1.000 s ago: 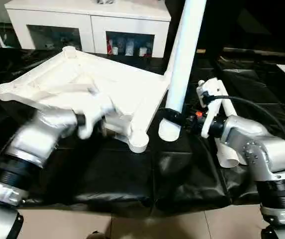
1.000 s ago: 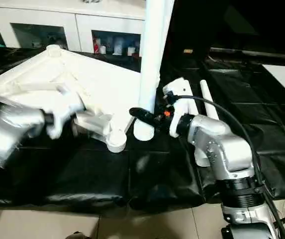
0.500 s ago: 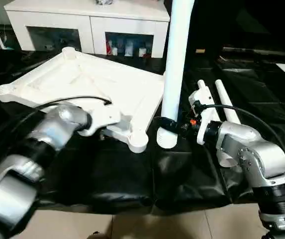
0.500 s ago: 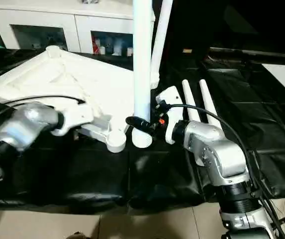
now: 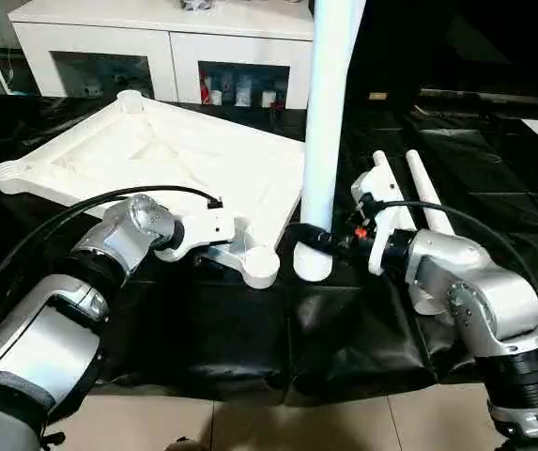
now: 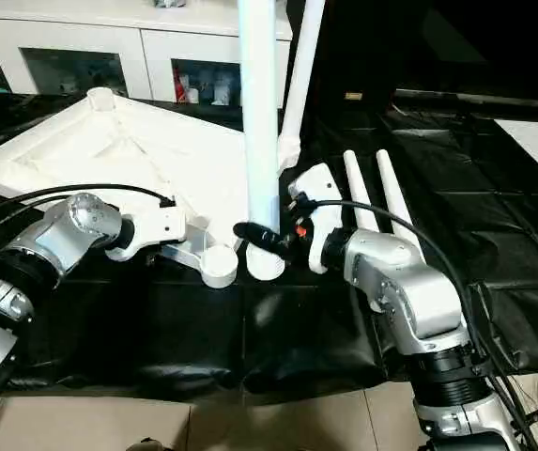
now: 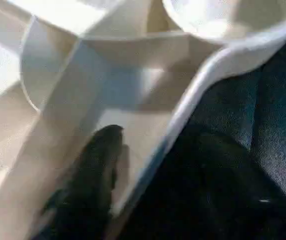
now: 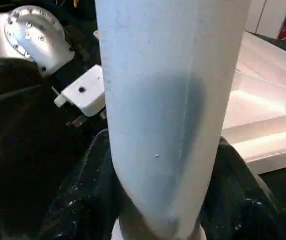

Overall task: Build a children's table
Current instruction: Insert table leg to table base

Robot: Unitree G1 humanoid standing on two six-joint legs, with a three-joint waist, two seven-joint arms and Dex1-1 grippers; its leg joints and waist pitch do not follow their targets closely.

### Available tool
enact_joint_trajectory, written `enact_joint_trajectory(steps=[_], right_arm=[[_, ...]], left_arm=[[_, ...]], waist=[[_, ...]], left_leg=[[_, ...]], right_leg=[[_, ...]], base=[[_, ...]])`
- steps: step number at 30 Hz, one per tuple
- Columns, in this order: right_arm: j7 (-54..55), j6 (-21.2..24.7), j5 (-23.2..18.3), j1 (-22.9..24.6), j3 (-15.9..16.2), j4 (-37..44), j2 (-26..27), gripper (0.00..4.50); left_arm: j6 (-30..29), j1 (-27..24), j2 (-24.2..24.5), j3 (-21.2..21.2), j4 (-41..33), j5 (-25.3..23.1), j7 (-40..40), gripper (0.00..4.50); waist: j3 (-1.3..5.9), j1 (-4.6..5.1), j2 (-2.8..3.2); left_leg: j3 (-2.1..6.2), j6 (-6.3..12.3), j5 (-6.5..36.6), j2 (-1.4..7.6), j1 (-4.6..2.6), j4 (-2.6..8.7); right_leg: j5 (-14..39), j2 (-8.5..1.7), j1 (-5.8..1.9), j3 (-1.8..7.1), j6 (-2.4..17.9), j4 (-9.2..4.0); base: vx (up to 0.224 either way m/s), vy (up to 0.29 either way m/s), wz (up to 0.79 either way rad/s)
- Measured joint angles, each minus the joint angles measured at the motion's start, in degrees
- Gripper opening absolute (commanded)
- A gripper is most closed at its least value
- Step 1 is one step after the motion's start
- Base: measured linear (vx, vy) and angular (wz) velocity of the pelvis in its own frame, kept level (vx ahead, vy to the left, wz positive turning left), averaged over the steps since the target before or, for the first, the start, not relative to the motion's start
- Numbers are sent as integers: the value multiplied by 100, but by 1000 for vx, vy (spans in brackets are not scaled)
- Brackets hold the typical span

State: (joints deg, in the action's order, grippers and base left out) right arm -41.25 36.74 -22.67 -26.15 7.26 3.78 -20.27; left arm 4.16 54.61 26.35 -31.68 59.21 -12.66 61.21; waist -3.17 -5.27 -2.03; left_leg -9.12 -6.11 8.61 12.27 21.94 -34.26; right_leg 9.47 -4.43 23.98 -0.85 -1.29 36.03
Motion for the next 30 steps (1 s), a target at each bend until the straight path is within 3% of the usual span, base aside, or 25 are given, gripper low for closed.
enact_joint_trajectory(steps=[4,8,15,21,30], right_arm=[[-37,-72,49,0,3,-1,-6,186],[-53,-126,100,0,31,-3,-22,186],[-46,-196,195,1,121,-8,-27,186],[-11,-257,247,48,120,-13,-15,186],[160,-260,310,117,120,-245,143,186]], left_arm=[[-54,8,0,25,-7,5,443,220],[-162,-9,-6,15,-96,50,976,177],[-484,-248,-34,47,-680,57,1124,132],[-1276,-514,-395,476,-1095,404,835,101],[-2534,-1156,-555,1242,-2028,810,120,58]], waist=[[0,13,0],[0,4,0],[1,6,10],[1,41,12],[2,195,12]], left_leg=[[-1,1,1,0,0,4],[-1,1,1,0,1,7],[-2,2,2,-3,0,7],[-3,2,2,-5,-5,7],[-3,2,2,-5,-26,12]], right_leg=[[0,0,1,0,0,-6],[0,0,1,-1,0,-9],[0,-3,-1,2,0,-12],[-2,-4,0,2,3,-9],[-2,-1,-2,3,5,-9]], base=[[0,0,0],[0,0,0],[0,0,0],[0,0,0],[0,0,0]])
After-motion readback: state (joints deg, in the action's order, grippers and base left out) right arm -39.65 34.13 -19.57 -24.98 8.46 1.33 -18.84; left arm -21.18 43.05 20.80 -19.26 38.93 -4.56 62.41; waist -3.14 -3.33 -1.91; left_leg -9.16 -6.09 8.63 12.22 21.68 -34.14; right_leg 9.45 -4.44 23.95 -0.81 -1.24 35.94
